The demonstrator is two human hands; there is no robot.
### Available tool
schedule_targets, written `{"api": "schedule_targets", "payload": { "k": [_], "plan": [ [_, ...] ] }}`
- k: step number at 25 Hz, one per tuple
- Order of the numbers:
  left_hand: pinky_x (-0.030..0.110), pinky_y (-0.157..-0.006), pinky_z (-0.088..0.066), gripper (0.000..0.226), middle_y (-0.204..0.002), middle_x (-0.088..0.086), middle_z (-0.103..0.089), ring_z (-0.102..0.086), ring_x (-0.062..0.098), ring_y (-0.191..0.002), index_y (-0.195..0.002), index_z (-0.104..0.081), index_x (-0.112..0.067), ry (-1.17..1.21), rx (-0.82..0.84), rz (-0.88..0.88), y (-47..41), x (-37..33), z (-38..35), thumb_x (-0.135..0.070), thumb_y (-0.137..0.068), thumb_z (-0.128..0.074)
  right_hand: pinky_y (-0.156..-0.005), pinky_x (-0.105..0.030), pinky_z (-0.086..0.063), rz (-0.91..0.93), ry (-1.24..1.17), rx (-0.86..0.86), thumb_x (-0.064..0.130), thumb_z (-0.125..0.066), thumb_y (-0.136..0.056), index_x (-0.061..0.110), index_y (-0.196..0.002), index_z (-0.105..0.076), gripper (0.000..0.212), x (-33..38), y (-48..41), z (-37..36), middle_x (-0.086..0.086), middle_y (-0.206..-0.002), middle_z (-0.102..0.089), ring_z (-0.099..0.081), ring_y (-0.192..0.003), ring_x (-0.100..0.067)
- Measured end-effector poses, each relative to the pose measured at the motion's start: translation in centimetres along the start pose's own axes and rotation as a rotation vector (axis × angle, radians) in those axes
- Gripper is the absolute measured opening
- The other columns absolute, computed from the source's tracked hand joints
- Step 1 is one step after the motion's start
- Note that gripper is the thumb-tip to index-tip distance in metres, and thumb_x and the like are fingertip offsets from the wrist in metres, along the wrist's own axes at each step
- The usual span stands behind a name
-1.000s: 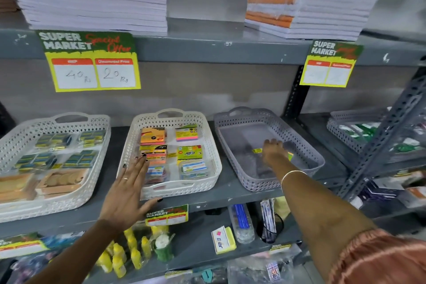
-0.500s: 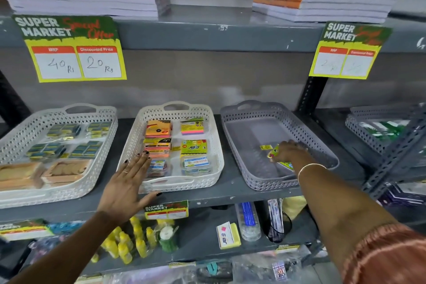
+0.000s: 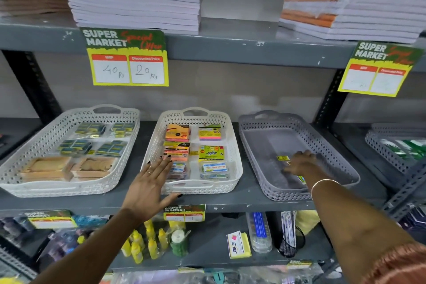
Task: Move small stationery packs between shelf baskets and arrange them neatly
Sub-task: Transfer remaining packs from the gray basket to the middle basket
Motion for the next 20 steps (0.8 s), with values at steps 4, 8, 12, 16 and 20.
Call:
{"api": "schedule_targets", "payload": {
  "k": [4, 8, 12, 16, 20],
  "plan": [
    [0.036, -0.106, -0.017, 0.086, -0.14, 0.013, -0.04, -0.039, 0.028, -0.128, -0.134, -0.038, -0.001, -0.012, 0.0, -0.006, 0.0, 0.2, -0.1, -0.068, -0.087, -0.011, -0.109, -0.045, -0.038, -0.146, -0.076, 0.074, 0.054, -0.06, -0.081, 0.003, -0.144, -0.03, 0.086, -1.3, -0.4, -1.4, -0.023, -0.148, -0.032, -0.035, -0.135, -0.041],
    [0.037, -0.104, -0.018, 0.087, -0.14, 0.013, -0.042, -0.039, 0.028, -0.128, -0.134, -0.039, -0.001, -0.006, 0.006, -0.002, 0.0, 0.2, -0.1, -0.068, -0.086, -0.011, -0.104, -0.047, -0.04, -0.164, -0.086, 0.041, 0.039, -0.059, -0.087, 0.005, -0.14, -0.036, 0.066, -1.0, -0.2, -1.8, -0.024, -0.143, -0.038, -0.039, -0.132, -0.041],
    [0.037, -0.104, -0.018, 0.086, -0.139, 0.013, -0.044, -0.039, 0.028, -0.128, -0.134, -0.039, -0.001, -0.003, 0.004, 0.003, 0.1, 0.1, 0.0, -0.068, -0.087, -0.012, -0.104, -0.044, -0.039, -0.197, -0.106, 0.059, 0.052, -0.064, -0.081, 0.007, -0.144, -0.028, 0.086, -0.7, 0.3, -1.7, -0.023, -0.145, -0.036, -0.035, -0.135, -0.039],
    [0.036, -0.105, -0.017, 0.086, -0.139, 0.013, -0.043, -0.038, 0.027, -0.128, -0.134, -0.04, -0.002, -0.003, 0.009, -0.004, 0.1, 0.1, -0.1, -0.068, -0.087, -0.012, -0.105, -0.046, -0.038, -0.236, -0.175, 0.056, 0.057, -0.068, -0.075, 0.009, -0.145, -0.026, 0.095, -0.3, 0.8, -2.0, -0.023, -0.146, -0.035, -0.034, -0.135, -0.04],
    [0.036, -0.105, -0.017, 0.086, -0.14, 0.013, -0.042, -0.038, 0.027, -0.128, -0.134, -0.04, -0.002, 0.009, 0.005, -0.003, 0.1, 0.1, -0.1, -0.069, -0.087, -0.012, -0.109, -0.045, -0.036, -0.217, -0.23, -0.019, 0.055, -0.066, -0.075, 0.008, -0.145, -0.027, 0.093, 2.0, 1.8, 0.8, -0.023, -0.148, -0.035, -0.034, -0.136, -0.04]
  ]
}}
Point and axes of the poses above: each hand's wrist, its own y-axis away from the middle knuckle, its own z-axis out of the back of the hand, x = y × z, the point moved 5 cm from there along -y, towards the middle knuckle
